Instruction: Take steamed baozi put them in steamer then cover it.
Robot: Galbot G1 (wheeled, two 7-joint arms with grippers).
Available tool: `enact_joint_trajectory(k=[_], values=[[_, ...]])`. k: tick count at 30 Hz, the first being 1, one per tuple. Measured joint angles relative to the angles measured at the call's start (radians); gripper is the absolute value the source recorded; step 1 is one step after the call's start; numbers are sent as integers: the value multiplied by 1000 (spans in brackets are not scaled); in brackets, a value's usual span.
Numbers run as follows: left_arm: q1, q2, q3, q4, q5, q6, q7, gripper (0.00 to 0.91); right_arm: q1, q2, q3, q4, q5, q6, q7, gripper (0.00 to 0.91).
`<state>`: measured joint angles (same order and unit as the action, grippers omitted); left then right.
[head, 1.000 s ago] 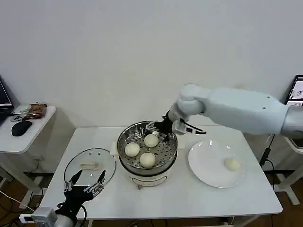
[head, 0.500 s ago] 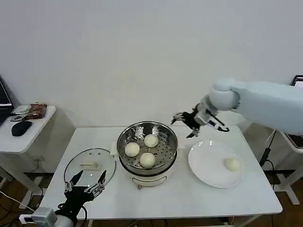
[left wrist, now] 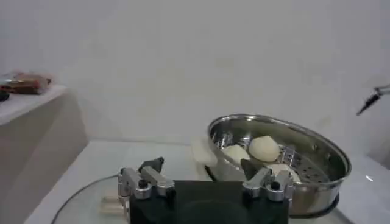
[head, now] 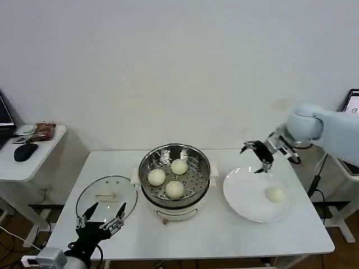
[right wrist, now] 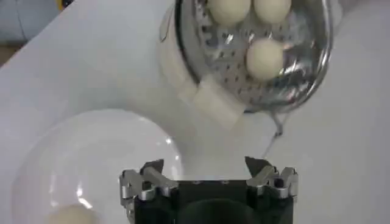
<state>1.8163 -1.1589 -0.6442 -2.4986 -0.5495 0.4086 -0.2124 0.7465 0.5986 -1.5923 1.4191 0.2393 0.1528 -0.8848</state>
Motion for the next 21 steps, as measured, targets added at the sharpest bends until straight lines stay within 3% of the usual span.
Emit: enact_joint_trajectory(k=[9, 21], values=[[10, -8, -5, 1, 1, 1, 0, 907, -116, -39, 66, -74, -23, -6, -26, 907], [21, -13, -23, 6, 1, -1, 1, 907, -291, -13, 186, -226, -91, 39, -64, 907]])
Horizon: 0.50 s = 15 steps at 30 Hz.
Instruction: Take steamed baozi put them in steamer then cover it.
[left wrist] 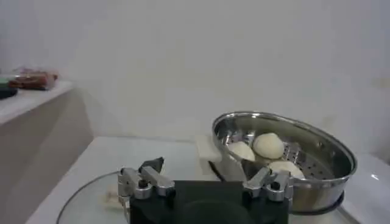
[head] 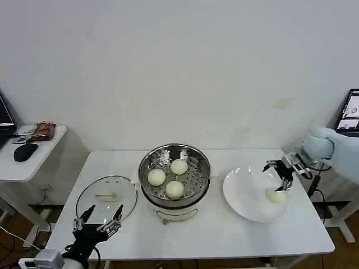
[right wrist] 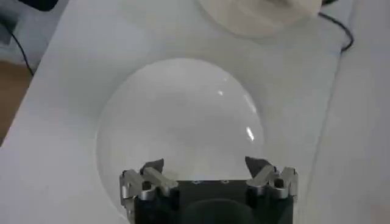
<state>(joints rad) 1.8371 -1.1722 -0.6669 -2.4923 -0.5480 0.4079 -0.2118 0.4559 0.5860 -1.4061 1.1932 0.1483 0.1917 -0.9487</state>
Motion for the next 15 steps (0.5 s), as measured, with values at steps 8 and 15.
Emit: enact_joint_trajectory(k=[8, 15], values=[[-4, -1, -1, 5, 0, 0, 0, 907, -86, 30, 70, -100, -47, 26, -22, 907], [-2, 0, -5, 6, 0, 0, 0, 907, -147, 54, 121, -166, -76, 36, -40, 907]])
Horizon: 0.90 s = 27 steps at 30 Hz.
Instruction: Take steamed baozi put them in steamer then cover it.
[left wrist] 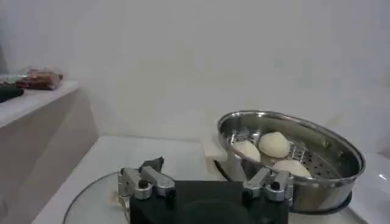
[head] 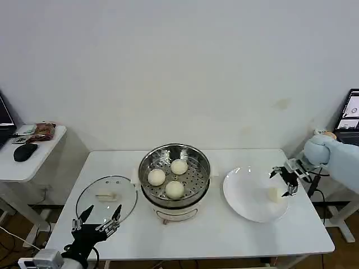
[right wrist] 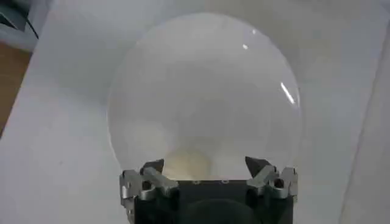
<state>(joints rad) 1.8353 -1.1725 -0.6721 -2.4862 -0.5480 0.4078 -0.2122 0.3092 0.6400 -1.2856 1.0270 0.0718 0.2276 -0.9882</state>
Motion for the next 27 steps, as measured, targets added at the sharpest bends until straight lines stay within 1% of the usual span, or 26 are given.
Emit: enact_joint_trajectory(k=[7, 22, 26, 27], values=[[-3, -1, 1, -2, 0, 0, -1, 907, -45, 24, 38, -50, -16, 4, -13, 907], [3, -1, -2, -9, 0, 1, -1, 907, -120, 69, 115, -132, -58, 2, -12, 907], [5, -2, -2, -9, 0, 1, -1, 907, -133, 78, 132, -146, -64, 0, -13, 877], [5, -3, -2, -9, 0, 1, -1, 907, -136, 80, 137, -150, -64, -1, -13, 856]])
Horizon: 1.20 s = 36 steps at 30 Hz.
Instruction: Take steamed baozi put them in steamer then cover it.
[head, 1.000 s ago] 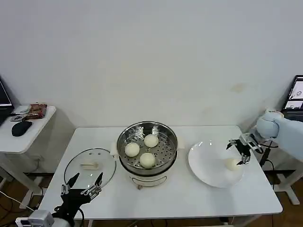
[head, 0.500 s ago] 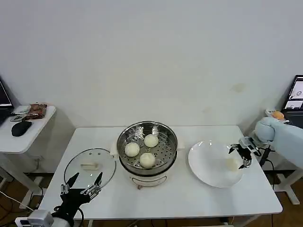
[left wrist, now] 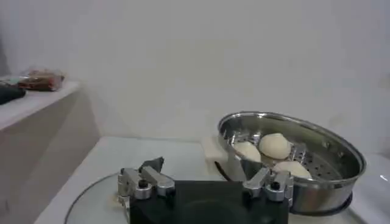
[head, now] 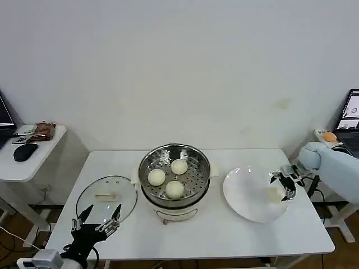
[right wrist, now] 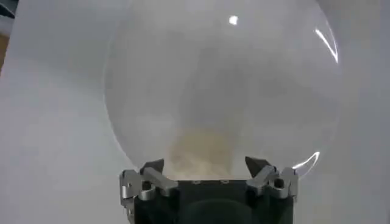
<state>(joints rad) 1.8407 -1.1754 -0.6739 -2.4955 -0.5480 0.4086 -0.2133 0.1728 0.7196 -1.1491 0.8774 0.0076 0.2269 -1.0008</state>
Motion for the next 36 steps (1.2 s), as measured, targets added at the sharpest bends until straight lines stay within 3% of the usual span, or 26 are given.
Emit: enact_joint_trajectory(k=[26, 36], values=[[-5, -4, 3, -4, 0, 1, -1, 907, -38, 13, 49, -33, 11, -10, -9, 665], [-2, -6, 4, -9, 0, 1, -3, 907, -32, -5, 46, -18, 21, -12, -14, 635]])
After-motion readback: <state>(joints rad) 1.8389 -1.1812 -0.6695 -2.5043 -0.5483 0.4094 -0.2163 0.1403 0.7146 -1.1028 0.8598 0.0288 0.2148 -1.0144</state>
